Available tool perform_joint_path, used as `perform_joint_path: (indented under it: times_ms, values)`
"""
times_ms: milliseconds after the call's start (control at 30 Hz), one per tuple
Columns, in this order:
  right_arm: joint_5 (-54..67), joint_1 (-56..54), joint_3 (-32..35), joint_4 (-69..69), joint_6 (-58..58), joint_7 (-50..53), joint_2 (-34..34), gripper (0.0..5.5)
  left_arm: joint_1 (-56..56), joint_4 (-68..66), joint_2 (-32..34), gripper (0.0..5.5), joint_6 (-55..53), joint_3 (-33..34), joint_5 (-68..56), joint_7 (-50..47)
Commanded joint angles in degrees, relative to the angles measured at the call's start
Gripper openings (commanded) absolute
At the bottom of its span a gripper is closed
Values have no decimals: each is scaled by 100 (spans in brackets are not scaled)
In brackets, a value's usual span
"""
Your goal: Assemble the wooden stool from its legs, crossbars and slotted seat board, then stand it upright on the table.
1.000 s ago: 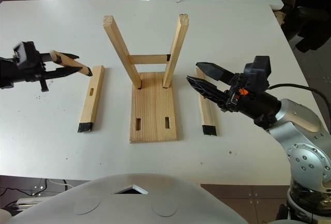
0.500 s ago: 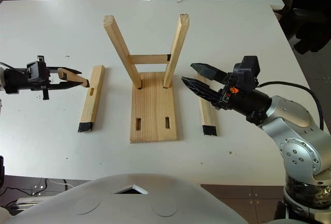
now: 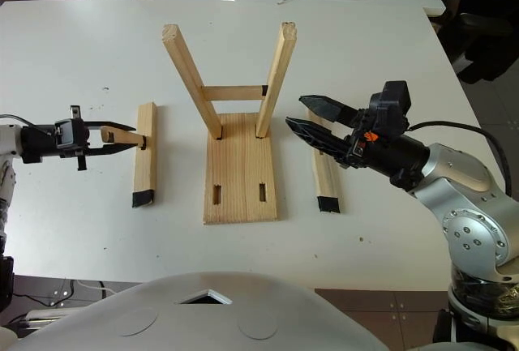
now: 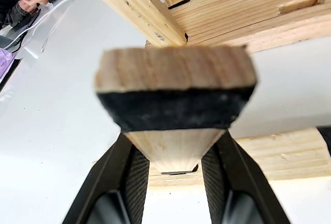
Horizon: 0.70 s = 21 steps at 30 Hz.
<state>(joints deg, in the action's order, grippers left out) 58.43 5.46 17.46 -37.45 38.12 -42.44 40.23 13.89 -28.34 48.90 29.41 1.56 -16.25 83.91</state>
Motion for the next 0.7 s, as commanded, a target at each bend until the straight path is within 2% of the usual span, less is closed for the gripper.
perform_joint_path:
  times_ms: [33,167,233,567,700]
  values:
    - [61,-59,25,-6,22,-30,107,237,-404,451,196,131,-896,-173,-143,242]
    - [-51,-47,-9,38,-28,2,98,237,-581,1309,407,131,-2423,-241,-653,339]
    - [-149,-31,-89,11,-52,33,77,237,-569,1458,389,131,-2784,-235,-705,260]
    - [-335,-163,-215,18,-130,122,55,237,-1163,1354,42,131,-2022,-530,-63,-230]
    - [-458,-146,-313,51,-159,88,62,237,-1244,1315,-50,131,-2152,-572,-185,-342]
